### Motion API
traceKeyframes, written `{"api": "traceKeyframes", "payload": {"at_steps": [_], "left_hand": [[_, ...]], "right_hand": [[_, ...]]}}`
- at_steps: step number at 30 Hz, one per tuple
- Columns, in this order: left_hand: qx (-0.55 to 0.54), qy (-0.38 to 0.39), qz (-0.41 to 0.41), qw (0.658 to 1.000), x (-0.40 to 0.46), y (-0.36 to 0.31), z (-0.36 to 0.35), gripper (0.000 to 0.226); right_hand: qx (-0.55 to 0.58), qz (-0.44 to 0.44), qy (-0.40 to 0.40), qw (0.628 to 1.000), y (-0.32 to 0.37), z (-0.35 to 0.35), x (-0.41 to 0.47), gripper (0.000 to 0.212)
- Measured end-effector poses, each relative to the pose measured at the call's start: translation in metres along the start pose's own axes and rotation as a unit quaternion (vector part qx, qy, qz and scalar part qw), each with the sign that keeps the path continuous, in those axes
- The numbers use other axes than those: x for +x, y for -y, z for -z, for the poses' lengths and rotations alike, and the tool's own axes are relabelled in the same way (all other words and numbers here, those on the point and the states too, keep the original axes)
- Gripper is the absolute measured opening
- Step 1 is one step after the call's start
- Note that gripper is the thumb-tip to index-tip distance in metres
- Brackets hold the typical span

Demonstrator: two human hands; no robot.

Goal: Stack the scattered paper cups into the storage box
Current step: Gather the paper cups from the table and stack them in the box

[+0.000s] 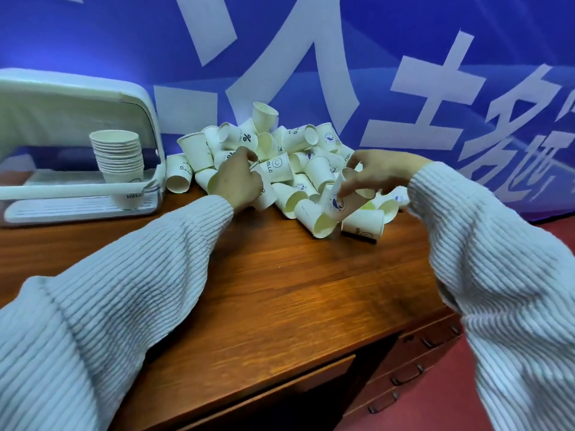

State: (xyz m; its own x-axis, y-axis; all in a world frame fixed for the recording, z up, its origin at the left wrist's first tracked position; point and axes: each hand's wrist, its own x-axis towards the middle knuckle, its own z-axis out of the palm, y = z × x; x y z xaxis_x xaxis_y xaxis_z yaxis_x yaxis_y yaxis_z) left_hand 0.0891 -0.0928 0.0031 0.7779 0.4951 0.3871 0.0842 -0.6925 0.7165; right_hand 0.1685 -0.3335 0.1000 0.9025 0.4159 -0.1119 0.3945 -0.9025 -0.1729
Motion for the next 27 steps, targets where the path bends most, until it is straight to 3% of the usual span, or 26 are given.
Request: {"api": "traceKeyframes", "payload": {"at_steps": [9,15,21,24,27], "left_hand": [[0.006,-0.173,-0.052,0.984,0.015,0.028,0.101,0.033],[0.006,-0.253,-0.027,0.967,0.012,0.067,0.181,0.027],[0.026,-0.329,0.002,0.944,0.004,0.102,0.235,0.028],[0.022,-0.347,0.02,0.938,0.002,0.118,0.249,0.027],[0.021,-0.354,0.022,0.935,0.001,0.13,0.258,0.026]], "right_hand": [[0.187,0.152,-0.109,0.964,0.098,-0.023,0.027,0.064],[0.252,0.23,-0.132,0.931,0.198,-0.032,0.046,0.07],[0.264,0.314,-0.179,0.894,0.283,-0.033,0.054,0.067],[0.213,0.347,-0.21,0.889,0.313,-0.036,0.061,0.067],[0.118,0.367,-0.189,0.903,0.335,-0.04,0.071,0.069]]}}
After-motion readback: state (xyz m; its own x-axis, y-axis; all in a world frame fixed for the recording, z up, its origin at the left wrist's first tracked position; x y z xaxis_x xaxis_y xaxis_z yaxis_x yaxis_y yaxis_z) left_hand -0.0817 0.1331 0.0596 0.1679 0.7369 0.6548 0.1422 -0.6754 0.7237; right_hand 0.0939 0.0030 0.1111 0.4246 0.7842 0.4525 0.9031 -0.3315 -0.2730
